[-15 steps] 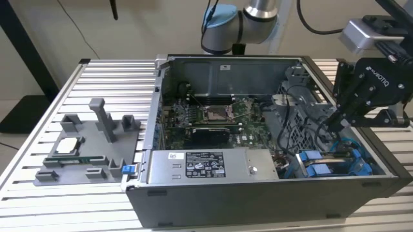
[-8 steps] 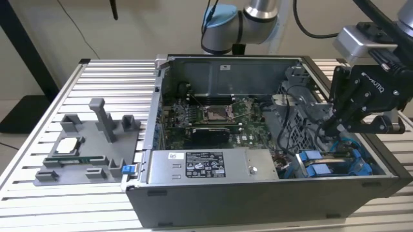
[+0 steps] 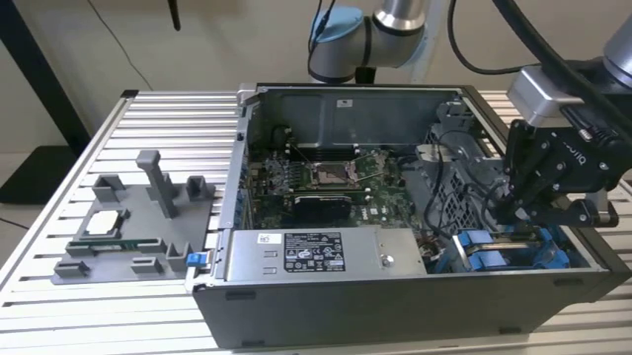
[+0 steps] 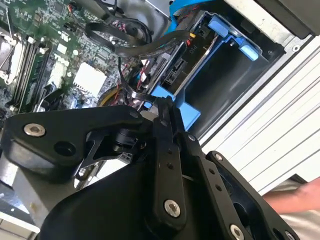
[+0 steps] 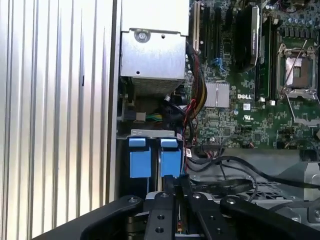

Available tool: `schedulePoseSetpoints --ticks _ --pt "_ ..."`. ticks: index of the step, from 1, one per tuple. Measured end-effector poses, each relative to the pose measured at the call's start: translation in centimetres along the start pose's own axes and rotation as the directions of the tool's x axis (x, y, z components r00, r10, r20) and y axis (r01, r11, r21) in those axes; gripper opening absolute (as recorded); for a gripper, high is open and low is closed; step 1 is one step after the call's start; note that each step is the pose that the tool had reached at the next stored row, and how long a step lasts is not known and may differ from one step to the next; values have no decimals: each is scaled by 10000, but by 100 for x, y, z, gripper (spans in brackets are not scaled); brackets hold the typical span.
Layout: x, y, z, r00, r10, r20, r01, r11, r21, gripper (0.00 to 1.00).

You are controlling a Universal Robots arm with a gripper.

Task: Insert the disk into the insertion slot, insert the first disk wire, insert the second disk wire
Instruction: 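Insert the second disk wire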

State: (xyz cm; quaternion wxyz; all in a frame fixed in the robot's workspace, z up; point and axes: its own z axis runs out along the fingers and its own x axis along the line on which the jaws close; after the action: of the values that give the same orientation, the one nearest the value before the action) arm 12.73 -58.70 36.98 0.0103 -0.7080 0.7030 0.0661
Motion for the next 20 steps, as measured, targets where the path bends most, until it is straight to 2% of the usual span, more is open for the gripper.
schedulePoseSetpoints --ticks 5,6,9,15,17,20 --pt "24 -3 39 10000 -14 -19 15 9999 143 0" --pt "26 -3 50 10000 -18 -61 19 9998 213 0" --pt "28 -5 65 9999 -34 -134 38 9994 343 0" --pt "31 -8 96 9996 -67 -257 87 9971 751 0" --pt "27 -10 108 9996 -74 -261 95 9967 807 0" --pt "27 -9 110 9996 -74 -261 95 9967 812 0"
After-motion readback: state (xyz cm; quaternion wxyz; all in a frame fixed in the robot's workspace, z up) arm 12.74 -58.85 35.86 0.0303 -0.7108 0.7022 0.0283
